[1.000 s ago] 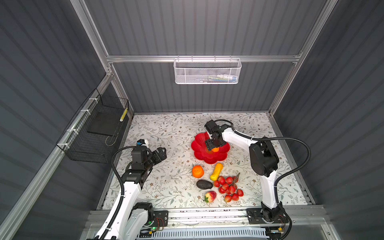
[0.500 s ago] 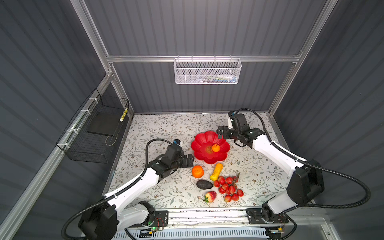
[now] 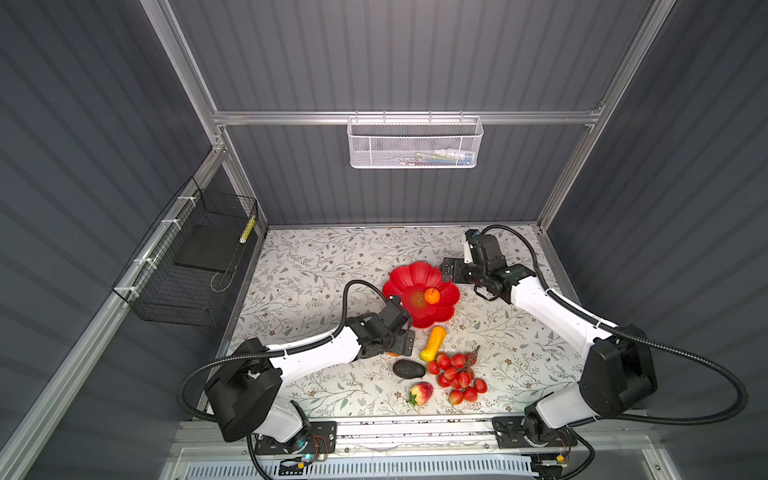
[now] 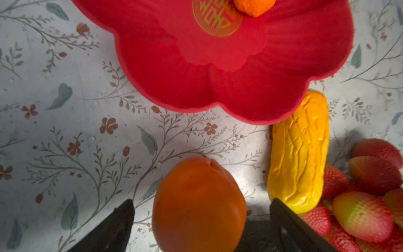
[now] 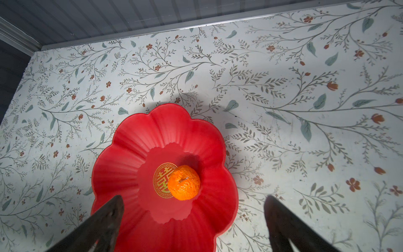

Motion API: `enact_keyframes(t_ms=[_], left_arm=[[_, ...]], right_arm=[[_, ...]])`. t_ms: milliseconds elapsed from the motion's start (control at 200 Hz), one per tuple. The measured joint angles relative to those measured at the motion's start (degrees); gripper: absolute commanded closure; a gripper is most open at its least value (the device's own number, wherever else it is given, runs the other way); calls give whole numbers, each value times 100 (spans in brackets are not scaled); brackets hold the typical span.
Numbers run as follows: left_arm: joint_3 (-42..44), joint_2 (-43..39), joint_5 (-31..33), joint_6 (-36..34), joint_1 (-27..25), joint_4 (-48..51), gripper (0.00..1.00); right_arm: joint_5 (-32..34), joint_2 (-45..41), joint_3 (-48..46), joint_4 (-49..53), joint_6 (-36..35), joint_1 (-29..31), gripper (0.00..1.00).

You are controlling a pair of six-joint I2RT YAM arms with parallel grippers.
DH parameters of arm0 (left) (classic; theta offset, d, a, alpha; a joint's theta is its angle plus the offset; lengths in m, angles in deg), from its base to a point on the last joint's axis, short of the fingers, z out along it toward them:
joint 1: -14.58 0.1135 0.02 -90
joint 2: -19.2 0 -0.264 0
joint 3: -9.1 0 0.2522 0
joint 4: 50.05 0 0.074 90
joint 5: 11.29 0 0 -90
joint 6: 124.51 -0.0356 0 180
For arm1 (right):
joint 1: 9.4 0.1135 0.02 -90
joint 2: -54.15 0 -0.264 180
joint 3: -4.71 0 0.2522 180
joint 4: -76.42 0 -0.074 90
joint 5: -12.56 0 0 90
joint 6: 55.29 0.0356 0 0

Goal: Place and organize the fake fruits in the fruit bowl
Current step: 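Place the tangerine in the red bowl and open the right gripper, then grasp the orange with the left gripper and place it in the bowl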

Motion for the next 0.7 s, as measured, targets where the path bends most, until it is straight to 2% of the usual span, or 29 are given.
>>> enact_keyframes(t_ms=[190,345,525,700], left_arm=[[-48,264,74,-55,-28,149,30],[-92,275,243,-55,-28,236,42],[-61,122,466,-55,-28,455,45],[61,-1040,756,-81,-28,800,41]], right_arm=[[-66,0,-44,-66,44,-31,1],[-103,0,-85,-92,61,-33,1],[-131,0,-96,-122,70,-37,1],[-155,2,-96,-173,111,-52,1]])
